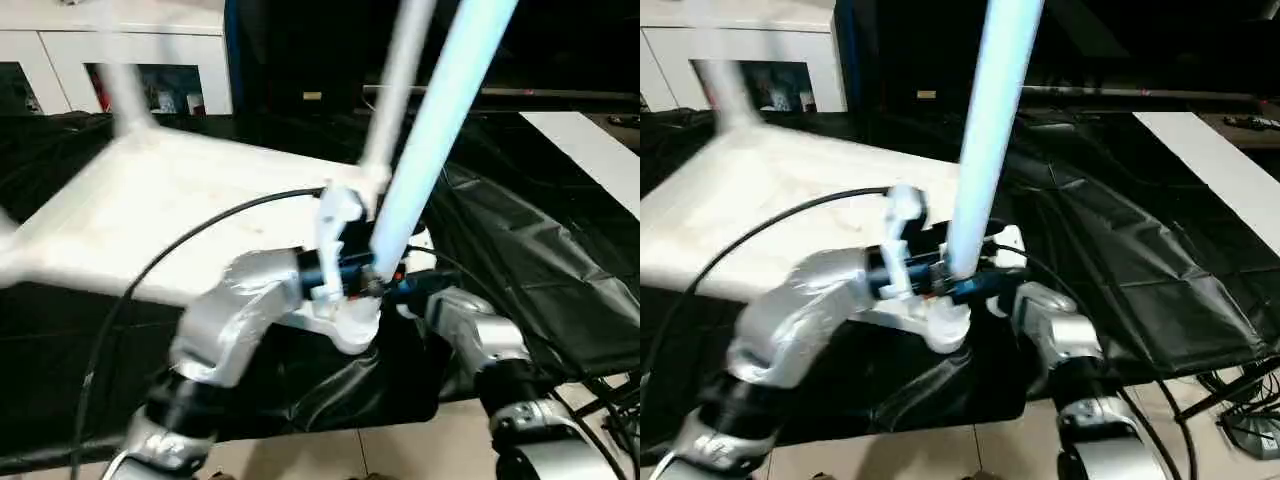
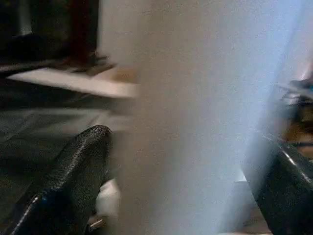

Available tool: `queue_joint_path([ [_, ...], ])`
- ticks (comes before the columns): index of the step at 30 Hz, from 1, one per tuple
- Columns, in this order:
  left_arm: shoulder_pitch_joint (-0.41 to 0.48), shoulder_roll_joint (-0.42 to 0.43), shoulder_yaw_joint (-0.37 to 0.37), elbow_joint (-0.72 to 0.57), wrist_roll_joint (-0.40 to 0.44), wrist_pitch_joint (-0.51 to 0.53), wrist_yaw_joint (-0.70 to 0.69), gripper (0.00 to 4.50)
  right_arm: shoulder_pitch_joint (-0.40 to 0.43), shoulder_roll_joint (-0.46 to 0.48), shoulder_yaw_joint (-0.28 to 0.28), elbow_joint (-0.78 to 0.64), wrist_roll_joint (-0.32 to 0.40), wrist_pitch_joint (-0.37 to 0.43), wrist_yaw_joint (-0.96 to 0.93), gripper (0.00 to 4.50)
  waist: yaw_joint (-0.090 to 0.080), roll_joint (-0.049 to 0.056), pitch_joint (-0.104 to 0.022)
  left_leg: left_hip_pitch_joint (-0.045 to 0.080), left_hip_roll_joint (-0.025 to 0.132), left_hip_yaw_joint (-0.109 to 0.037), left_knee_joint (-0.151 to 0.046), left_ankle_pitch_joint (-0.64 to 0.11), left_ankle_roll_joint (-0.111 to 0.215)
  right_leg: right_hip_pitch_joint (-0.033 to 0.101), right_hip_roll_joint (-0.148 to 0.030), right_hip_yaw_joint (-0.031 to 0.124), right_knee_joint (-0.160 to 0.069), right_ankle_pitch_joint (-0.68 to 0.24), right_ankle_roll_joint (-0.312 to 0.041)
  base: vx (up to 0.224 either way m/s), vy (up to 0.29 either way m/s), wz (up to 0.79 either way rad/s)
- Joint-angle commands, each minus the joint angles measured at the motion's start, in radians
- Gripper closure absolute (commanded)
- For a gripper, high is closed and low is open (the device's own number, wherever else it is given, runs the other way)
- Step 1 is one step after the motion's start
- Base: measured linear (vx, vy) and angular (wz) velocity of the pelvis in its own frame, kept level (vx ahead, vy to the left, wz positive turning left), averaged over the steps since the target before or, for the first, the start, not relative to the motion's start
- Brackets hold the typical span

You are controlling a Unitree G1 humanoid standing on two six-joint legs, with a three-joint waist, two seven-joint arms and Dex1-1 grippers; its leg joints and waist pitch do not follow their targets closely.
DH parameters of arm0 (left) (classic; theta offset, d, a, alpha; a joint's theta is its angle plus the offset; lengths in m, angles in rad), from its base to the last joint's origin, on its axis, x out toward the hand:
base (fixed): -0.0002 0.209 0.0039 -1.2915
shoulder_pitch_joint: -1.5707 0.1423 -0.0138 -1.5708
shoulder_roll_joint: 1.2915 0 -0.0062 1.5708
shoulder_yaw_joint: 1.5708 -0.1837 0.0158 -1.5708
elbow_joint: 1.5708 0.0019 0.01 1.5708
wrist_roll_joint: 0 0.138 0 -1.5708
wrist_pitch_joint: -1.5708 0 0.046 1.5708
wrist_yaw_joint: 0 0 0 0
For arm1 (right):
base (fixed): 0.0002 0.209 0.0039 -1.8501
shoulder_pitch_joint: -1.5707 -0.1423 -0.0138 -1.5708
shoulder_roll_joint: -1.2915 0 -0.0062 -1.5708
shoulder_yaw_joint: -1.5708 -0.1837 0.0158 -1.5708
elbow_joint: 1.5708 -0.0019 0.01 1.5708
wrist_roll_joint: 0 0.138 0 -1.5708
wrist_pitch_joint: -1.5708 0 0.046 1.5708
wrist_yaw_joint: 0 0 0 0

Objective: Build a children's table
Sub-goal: Rotate table base

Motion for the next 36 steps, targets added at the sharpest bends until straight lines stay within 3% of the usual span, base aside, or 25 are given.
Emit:
queue_joint_path([
  [1, -0.028, -0.013, -0.04, 0.046, 0.05, -0.027, 0.036, 0.04, -0.031, 0.031, 0.034, 0.018, -0.006, -0.022, 0.017, 1.34, 0.01, 0.005, -0.064, 0.009, 0.019, -0.008, -0.069, -0.281, -0.018, 0.049, -0.05, 0.037, -0.084, -0.324, -0.155, 0.0, 0.0, 0.0],
  [7, -0.065, 0.043, -0.057, 0.158, 0.181, -0.108, 0.089, 0.04, -0.097, 0.002, -0.077, 0.119, -0.012, -0.141, -0.163, 1.34, 0.014, 0.006, -0.064, 0.013, 0.019, -0.009, -0.069, -0.286, -0.026, 0.044, -0.055, 0.037, -0.085, -0.351, -0.153, 0.0, 0.0, 0.0],
  [9, -0.049, 0.08, -0.064, 0.146, 0.18, -0.123, 0.034, 0.04, -0.111, -0.03, -0.12, 0.118, 0.016, -0.135, -0.156, 1.34, 0.02, 0.006, -0.064, 0.013, 0.019, -0.009, -0.069, -0.283, -0.025, 0.046, -0.053, 0.037, -0.083, -0.342, -0.152, 0.0, 0.0, 0.0],
  [13, -0.001, 0.144, -0.079, 0.08, 0.133, -0.104, -0.106, 0.04, -0.094, -0.092, -0.129, 0.074, 0.026, -0.115, -0.077, 1.34, 0.028, 0.009, -0.066, 0.012, 0.018, -0.005, -0.068, -0.254, -0.021, 0.048, -0.051, 0.039, -0.075, -0.286, -0.162, 0.0, 0.0, 0.0],
  [18, 0.018, 0.251, -0.124, 0.071, 0.134, -0.114, -0.236, 0.04, -0.043, -0.166, -0.085, 0.006, 0.017, -0.101, 0.041, 1.34, 0.03, 0.013, -0.066, 0.012, 0.019, -0.005, -0.069, -0.249, -0.01, 0.05, -0.049, 0.038, -0.07, -0.239, -0.19, 0.0, 0.0, 0.0],
  [19, 0.014, 0.273, -0.133, 0.082, 0.146, -0.123, -0.255, 0.04, -0.025, -0.184, -0.073, -0.02, 0.012, -0.091, 0.07, 1.34, 0.03, 0.023, -0.065, 0.012, 0.019, -0.006, -0.069, -0.252, -0.013, 0.051, -0.049, 0.039, -0.069, -0.236, -0.193, 0.0, 0.0, 0.0],
  [21, -0.009, 0.319, -0.158, 0.132, 0.204, -0.159, -0.285, 0.04, 0.024, -0.23, -0.034, -0.091, 0.002, -0.069, 0.141, 1.34, 0.03, 0.022, -0.064, 0.013, 0.016, -0.005, -0.069, -0.263, -0.009, 0.052, -0.046, 0.039, -0.074, -0.249, -0.188, 0.0, 0.0, 0.0],
  [23, -0.03, 0.347, -0.176, 0.175, 0.257, -0.192, -0.297, 0.32, 0.061, -0.266, 0.0, -0.146, -0.008, -0.057, 0.188, 1.34, 0.033, 0.022, -0.061, 0.013, 0.015, -0.006, -0.071, -0.279, -0.007, 0.053, -0.044, 0.038, -0.081, -0.288, -0.167, 0.0, 0.0, 0.0],
  [26, -0.049, 0.361, -0.185, 0.21, 0.289, -0.214, -0.303, 0.42, 0.097, -0.297, 0.026, -0.204, -0.015, -0.044, 0.229, 1.34, 0.035, 0.023, -0.061, 0.013, 0.016, -0.008, -0.07, -0.289, -0.016, 0.051, -0.05, 0.039, -0.083, -0.336, -0.156, 0.0, 0.0, 0.0],
  [28, -0.088, 0.373, -0.2, 0.274, 0.325, -0.249, -0.297, 0.7, 0.159, -0.357, 0.065, -0.31, -0.009, -0.015, 0.308, 1.34, 0.037, 0.034, -0.059, 0.017, 0.017, -0.008, -0.071, -0.304, -0.018, 0.049, -0.049, 0.04, -0.088, -0.352, -0.153, 0.0, 0.0, 0.0],
  [29, -0.095, 0.375, -0.202, 0.285, 0.331, -0.256, -0.295, 0.79, 0.17, -0.368, 0.072, -0.329, -0.008, -0.01, 0.323, 1.34, 0.04, 0.028, -0.058, 0.016, 0.016, -0.008, -0.071, -0.316, -0.011, 0.052, -0.045, 0.038, -0.092, -0.362, -0.141, 0.0, 0.0, 0.0],
  [31, -0.117, 0.378, -0.206, 0.317, 0.339, -0.265, -0.3, 0.81, 0.214, -0.419, 0.093, -0.406, 0.001, 0.009, 0.381, 1.34, 0.043, 0.034, -0.057, 0.014, 0.016, -0.009, -0.072, -0.315, -0.006, 0.052, -0.046, 0.038, -0.092, -0.362, -0.143, 0.0, 0.0, 0.0],
  [34, -0.13, 0.377, -0.205, 0.34, 0.344, -0.274, -0.311, 1.21, 0.238, -0.45, 0.102, -0.45, 0.003, 0.017, 0.409, 1.34, 0.049, 0.028, -0.061, 0.013, 0.017, -0.011, -0.068, -0.301, -0.003, 0.053, -0.052, 0.038, -0.088, -0.369, -0.148, 0.0, 0.0, 0.0],
  [35, -0.151, 0.375, -0.199, 0.375, 0.353, -0.281, -0.33, 1.31, 0.267, -0.504, 0.11, -0.505, 0.001, 0.0, 0.457, 1.34, 0.047, 0.035, -0.059, 0.013, 0.016, -0.01, -0.069, -0.306, -0.001, 0.051, -0.049, 0.037, -0.093, -0.38, -0.149, 0.0, 0.0, 0.0],
  [36, -0.156, 0.375, -0.198, 0.383, 0.355, -0.282, -0.333, 1.31, 0.272, -0.516, 0.112, -0.516, 0.001, -0.003, 0.468, 1.34, 0.052, 0.032, -0.061, 0.019, 0.018, -0.008, -0.064, -0.307, 0.002, 0.048, -0.05, 0.039, -0.093, -0.374, -0.148, 0.0, 0.0, 0.0],
])
